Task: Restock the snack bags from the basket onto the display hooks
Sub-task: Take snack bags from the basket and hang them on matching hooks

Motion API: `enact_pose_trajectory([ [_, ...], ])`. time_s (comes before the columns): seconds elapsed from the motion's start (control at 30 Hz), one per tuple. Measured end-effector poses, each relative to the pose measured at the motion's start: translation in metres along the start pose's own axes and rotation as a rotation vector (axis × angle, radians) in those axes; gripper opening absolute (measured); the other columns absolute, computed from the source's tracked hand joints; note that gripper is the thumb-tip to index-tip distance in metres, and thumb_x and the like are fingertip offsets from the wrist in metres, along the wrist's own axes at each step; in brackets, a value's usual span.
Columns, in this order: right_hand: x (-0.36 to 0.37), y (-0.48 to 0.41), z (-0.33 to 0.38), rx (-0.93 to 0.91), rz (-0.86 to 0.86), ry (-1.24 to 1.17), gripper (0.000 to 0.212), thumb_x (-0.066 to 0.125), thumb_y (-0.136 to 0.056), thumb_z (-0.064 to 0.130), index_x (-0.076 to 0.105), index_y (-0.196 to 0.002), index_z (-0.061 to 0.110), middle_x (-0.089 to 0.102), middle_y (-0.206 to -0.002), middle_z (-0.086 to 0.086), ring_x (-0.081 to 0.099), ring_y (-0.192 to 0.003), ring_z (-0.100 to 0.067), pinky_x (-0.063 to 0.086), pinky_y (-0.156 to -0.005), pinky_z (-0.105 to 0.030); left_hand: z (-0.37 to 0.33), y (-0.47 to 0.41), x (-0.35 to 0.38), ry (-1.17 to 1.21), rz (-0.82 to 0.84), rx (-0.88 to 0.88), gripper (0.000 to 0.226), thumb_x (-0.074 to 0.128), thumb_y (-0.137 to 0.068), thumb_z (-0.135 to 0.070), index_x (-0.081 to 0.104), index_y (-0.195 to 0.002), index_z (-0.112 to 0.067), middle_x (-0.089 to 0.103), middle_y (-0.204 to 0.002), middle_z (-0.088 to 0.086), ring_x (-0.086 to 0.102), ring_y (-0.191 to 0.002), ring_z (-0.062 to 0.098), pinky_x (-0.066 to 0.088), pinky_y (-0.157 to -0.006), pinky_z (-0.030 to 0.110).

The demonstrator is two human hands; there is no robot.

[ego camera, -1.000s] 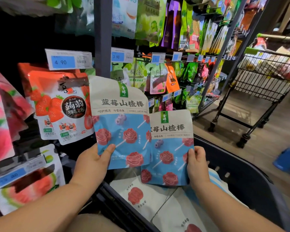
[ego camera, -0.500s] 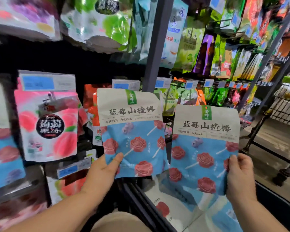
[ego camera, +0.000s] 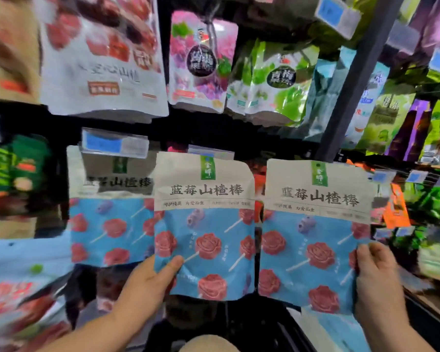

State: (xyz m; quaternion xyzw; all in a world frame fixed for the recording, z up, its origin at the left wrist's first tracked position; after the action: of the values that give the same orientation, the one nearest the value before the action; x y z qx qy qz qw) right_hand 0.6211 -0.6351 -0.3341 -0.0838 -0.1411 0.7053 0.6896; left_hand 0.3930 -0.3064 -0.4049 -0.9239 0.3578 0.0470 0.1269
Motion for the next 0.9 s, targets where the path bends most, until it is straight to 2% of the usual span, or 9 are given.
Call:
enact_pose_trajectory([
  [0.1,0.042,0.007,-0.011,0.027,0.078,-0.032,0.007,0.044,-0.105,0.015,0.051,-0.107,0.013,0.058,-0.085,-0.006,0.059,-0.064,-0.007,0.049,-0.057,-0.027,0.012,0.009,-0.041,-0.034,-0.05,-0.04,0.03,0.063,-0.095,-0.019,0.062,-0.065,-0.024,0.06,-0.049,-0.02,0.053,-0.05,-0.01,0.04,-0.054,0.008],
  [0.2,0.082,0.022,-0.023,0.081,0.15,-0.081,0.012,0.044,-0.105,0.015,0.055,-0.109,0.014,0.066,-0.085,-0.006,0.064,-0.066,-0.012,0.054,-0.056,-0.026,0.025,0.012,-0.082,-0.024,-0.09,-0.053,0.013,0.068,-0.092,-0.03,0.074,-0.081,-0.033,0.07,-0.073,-0.029,0.064,-0.082,-0.01,0.045,-0.071,0.011],
  [0.37,0.137,0.044,-0.033,0.149,0.263,-0.121,0.016,0.045,-0.105,0.021,0.06,-0.105,0.018,0.069,-0.099,-0.016,0.064,-0.085,-0.03,0.053,-0.082,-0.049,0.035,0.022,-0.142,-0.025,-0.121,-0.083,0.015,0.066,-0.094,-0.026,0.071,-0.083,-0.035,0.066,-0.069,-0.037,0.06,-0.084,-0.006,0.044,-0.068,0.007],
  [0.43,0.154,0.053,-0.035,0.139,0.297,-0.12,0.017,0.045,-0.105,0.019,0.061,-0.103,0.02,0.071,-0.097,-0.014,0.067,-0.082,-0.026,0.055,-0.077,-0.045,0.04,0.027,-0.163,0.005,-0.146,-0.108,0.015,0.07,-0.089,-0.037,0.076,-0.076,-0.039,0.072,-0.077,-0.026,0.066,-0.092,0.007,0.049,-0.079,0.021],
  [0.57,0.185,0.073,-0.04,0.127,0.406,-0.142,0.019,0.044,-0.105,0.013,0.062,-0.1,0.018,0.074,-0.082,-0.003,0.069,-0.068,-0.011,0.058,-0.056,-0.026,0.05,0.044,-0.194,0.074,-0.207,-0.1,0.023,0.075,-0.086,-0.023,0.073,-0.07,-0.039,0.067,-0.065,-0.032,0.057,-0.084,-0.002,0.043,-0.071,0.007],
  [0.7,0.21,0.092,-0.051,0.147,0.452,-0.162,0.016,0.045,-0.104,0.013,0.06,-0.099,0.015,0.072,-0.083,-0.004,0.068,-0.069,-0.011,0.056,-0.06,-0.027,0.071,0.06,-0.227,0.064,-0.296,-0.147,0.014,0.077,-0.086,-0.028,0.076,-0.077,-0.038,0.073,-0.079,-0.026,0.064,-0.096,0.01,0.044,-0.087,0.033],
  [0.73,0.217,0.097,-0.055,0.16,0.462,-0.169,0.016,0.046,-0.104,0.014,0.061,-0.1,0.017,0.072,-0.089,-0.009,0.068,-0.075,-0.017,0.056,-0.068,-0.033,0.079,0.063,-0.233,0.088,-0.305,-0.184,0.003,0.078,-0.081,-0.039,0.079,-0.081,-0.036,0.075,-0.085,-0.021,0.066,-0.098,0.012,0.045,-0.091,0.036],
  [0.8,0.228,0.106,-0.06,0.168,0.481,-0.187,0.016,0.046,-0.104,0.016,0.061,-0.1,0.019,0.07,-0.096,-0.017,0.065,-0.081,-0.026,0.051,-0.076,-0.041,0.084,0.067,-0.239,0.136,-0.276,-0.156,0.042,0.08,-0.058,-0.067,0.077,-0.093,-0.045,0.075,-0.101,-0.016,0.067,-0.106,0.015,0.044,-0.103,0.044],
  [0.9,0.244,0.114,-0.068,0.163,0.497,-0.182,0.015,0.046,-0.104,0.015,0.059,-0.099,0.018,0.071,-0.084,-0.006,0.066,-0.072,-0.016,0.051,-0.068,-0.036,0.089,0.073,-0.252,0.125,-0.329,-0.141,0.06,0.072,-0.038,-0.088,0.072,-0.091,-0.058,0.072,-0.099,-0.028,0.064,-0.11,0.016,0.042,-0.106,0.047],
])
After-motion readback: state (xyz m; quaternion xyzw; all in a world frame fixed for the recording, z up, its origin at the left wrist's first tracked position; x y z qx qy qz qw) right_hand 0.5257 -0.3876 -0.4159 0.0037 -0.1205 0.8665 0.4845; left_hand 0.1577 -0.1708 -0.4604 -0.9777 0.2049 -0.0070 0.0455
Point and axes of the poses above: each hand's wrist, its own y-axis away from the middle knuckle, its own x-axis out of the palm, z = x × y, the point moved 9 cm from there along -y, towards the middle knuckle
